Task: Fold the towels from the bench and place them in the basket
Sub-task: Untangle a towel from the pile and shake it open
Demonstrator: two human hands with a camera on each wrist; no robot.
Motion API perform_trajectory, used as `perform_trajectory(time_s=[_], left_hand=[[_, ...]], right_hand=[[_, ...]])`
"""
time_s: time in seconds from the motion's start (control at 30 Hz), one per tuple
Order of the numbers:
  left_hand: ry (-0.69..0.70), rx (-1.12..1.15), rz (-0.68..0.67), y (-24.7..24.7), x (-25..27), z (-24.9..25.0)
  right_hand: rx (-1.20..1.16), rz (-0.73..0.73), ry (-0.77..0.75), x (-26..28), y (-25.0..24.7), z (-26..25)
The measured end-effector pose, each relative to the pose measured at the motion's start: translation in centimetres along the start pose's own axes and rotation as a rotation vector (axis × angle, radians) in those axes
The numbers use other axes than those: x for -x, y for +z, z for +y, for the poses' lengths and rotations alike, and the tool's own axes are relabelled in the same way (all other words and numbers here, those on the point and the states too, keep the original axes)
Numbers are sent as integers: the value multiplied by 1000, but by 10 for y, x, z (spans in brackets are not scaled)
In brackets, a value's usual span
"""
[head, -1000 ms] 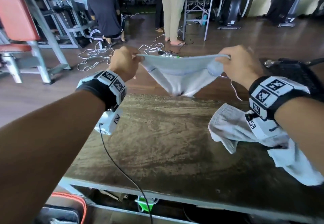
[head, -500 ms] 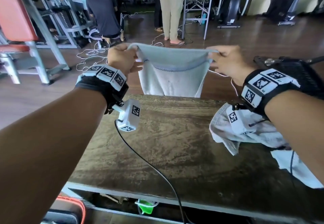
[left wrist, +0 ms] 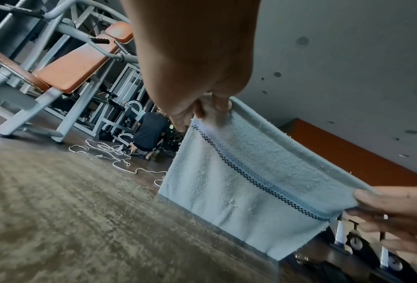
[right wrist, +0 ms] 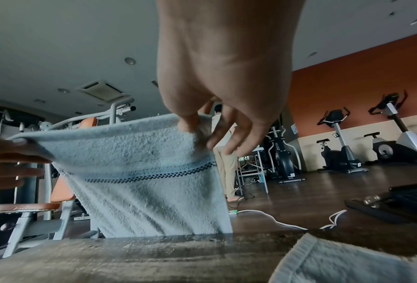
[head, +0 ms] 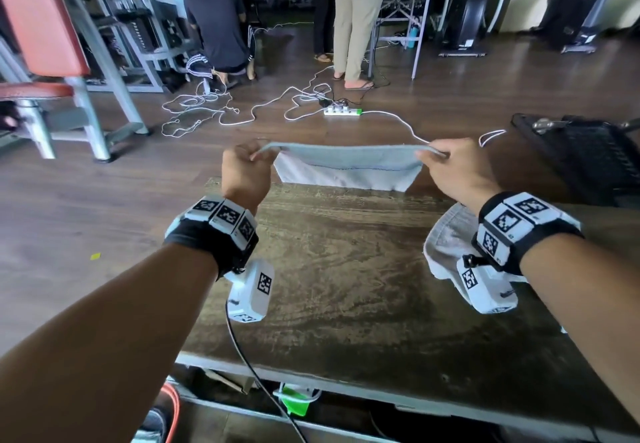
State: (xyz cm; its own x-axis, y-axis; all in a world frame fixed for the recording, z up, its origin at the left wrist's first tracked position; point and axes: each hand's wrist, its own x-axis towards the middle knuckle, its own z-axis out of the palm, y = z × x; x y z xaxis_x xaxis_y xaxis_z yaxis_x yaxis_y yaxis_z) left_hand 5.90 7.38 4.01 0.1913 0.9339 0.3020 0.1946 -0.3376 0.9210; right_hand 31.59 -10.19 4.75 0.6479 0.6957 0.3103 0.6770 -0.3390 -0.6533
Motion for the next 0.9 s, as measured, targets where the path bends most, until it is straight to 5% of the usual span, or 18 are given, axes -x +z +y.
perform_trajectory(time_s=[0.1, 0.2, 0.7, 0.9], left_hand=[[27, -145, 5, -8, 8, 8], [120, -284, -27, -20, 20, 9], [297, -338, -163, -113, 127, 46], [290, -332, -214, -140, 165, 39]], right_hand=[[9, 82, -49, 14, -8, 3], [-3, -4, -92, 32, -17, 11], [-44, -147, -219, 156, -93, -6], [-110, -149, -147, 205, -107, -15]])
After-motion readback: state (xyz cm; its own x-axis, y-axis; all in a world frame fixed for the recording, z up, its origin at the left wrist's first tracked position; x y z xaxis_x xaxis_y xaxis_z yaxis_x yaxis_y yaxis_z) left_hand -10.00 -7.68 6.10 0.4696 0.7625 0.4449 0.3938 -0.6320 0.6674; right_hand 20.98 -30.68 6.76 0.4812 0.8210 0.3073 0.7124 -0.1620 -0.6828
